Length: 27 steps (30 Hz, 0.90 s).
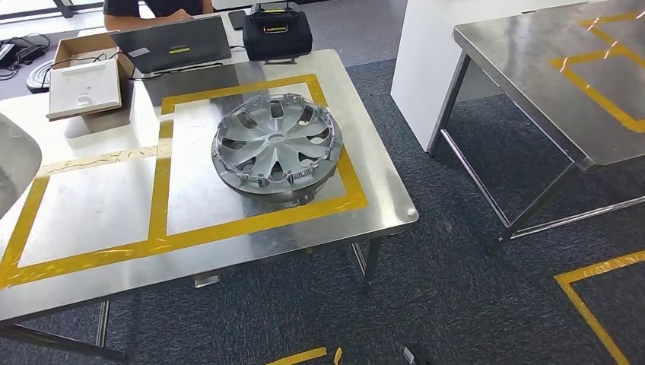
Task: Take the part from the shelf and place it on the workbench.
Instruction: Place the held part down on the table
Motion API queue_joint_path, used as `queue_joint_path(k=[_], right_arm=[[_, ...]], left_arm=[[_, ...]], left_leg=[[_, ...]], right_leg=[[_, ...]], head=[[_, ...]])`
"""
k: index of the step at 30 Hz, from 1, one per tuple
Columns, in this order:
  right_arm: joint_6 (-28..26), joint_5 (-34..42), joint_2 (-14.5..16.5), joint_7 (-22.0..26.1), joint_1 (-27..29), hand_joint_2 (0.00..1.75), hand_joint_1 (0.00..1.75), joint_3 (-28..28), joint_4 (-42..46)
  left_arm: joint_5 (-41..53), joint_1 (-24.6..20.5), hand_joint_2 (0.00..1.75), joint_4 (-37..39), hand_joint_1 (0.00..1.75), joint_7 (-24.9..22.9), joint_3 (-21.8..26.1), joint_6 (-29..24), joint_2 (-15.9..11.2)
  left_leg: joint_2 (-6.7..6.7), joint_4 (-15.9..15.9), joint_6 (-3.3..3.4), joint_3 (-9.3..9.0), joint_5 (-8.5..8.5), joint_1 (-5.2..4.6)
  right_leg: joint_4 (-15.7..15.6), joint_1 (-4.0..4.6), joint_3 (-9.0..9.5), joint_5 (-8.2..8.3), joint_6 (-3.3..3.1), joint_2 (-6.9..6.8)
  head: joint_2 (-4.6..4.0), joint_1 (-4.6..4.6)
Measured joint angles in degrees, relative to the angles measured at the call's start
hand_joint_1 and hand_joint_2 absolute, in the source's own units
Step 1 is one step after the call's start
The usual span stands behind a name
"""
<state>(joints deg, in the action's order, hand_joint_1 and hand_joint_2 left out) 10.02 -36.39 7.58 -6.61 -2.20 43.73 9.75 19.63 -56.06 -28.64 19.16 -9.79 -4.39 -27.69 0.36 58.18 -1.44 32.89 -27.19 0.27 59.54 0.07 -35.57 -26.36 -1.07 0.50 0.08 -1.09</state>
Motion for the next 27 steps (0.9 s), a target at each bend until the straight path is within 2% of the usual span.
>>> queue_joint_path(k=[4, 9, 14, 19, 24, 27], right_arm=[[-0.1, -0.4, -0.1, -0.4, 0.0, 0.0, 0.0, 0.0, 0.0], [-0.7, -0.8, -0.1, -0.8, -0.1, 0.0, 0.0, 0.0, 0.0], [-0.8, -1.0, -0.2, -0.4, -0.2, 0.0, 0.0, 0.0, 0.0], [-0.8, -1.2, -0.8, 0.8, -0.1, 0.0, 0.0, 0.0, 0.0], [-0.9, -1.5, -1.1, 1.0, -0.1, 0.0, 0.0, 0.0, 0.0], [-1.1, -2.4, -2.1, 0.7, 0.2, 0.0, 0.0, 0.0, 0.0]], left_arm=[[8.0, -4.6, 1.75, 6.5, 1.75, -8.4, -4.3, -9.0, -1.5], [16.2, -5.9, 1.75, 10.6, 1.75, -14.6, -10.0, -18.2, -0.9], [20.3, -5.0, 1.75, 12.8, 1.75, -18.3, -14.3, -24.3, 3.3], [22.1, -2.9, 1.75, 13.9, 1.75, -19.7, -16.7, -27.6, 8.3], [22.2, -2.3, 1.75, 14.2, 1.75, -20.0, -17.0, -28.1, 9.5], [21.6, -0.4, 1.75, 14.8, 1.75, -19.8, -17.4, -29.1, 12.2]], left_leg=[[-0.03, 0.0, -0.04, 0.01, 0.02, -0.02], [-0.14, 0.0, -0.03, 0.01, 0.02, -0.11], [-0.31, 0.1, 0.01, 0.0, 0.01, -0.17], [-0.29, 0.1, 0.06, 0.02, -0.01, -0.24], [-0.27, 0.1, 0.08, 0.02, -0.02, -0.26], [-0.18, 0.1, 0.14, 0.02, -0.06, -0.28]], right_leg=[[0.0, -0.03, 0.05, 0.0, -0.03, -0.03], [-0.1, -0.13, 0.16, 0.01, -0.02, -0.13], [-0.2, -0.19, 0.31, 0.07, 0.08, -0.27], [-0.3, -0.29, 0.33, 0.15, 0.22, -0.25], [-0.3, -0.31, 0.32, 0.16, 0.23, -0.22], [-0.3, -0.33, 0.3, 0.17, 0.25, -0.15]], head=[[0.01, -0.01], [-0.01, -0.01], [0.0, -0.03], [0.0, -0.02], [0.0, -0.01], [0.0, -0.02]])
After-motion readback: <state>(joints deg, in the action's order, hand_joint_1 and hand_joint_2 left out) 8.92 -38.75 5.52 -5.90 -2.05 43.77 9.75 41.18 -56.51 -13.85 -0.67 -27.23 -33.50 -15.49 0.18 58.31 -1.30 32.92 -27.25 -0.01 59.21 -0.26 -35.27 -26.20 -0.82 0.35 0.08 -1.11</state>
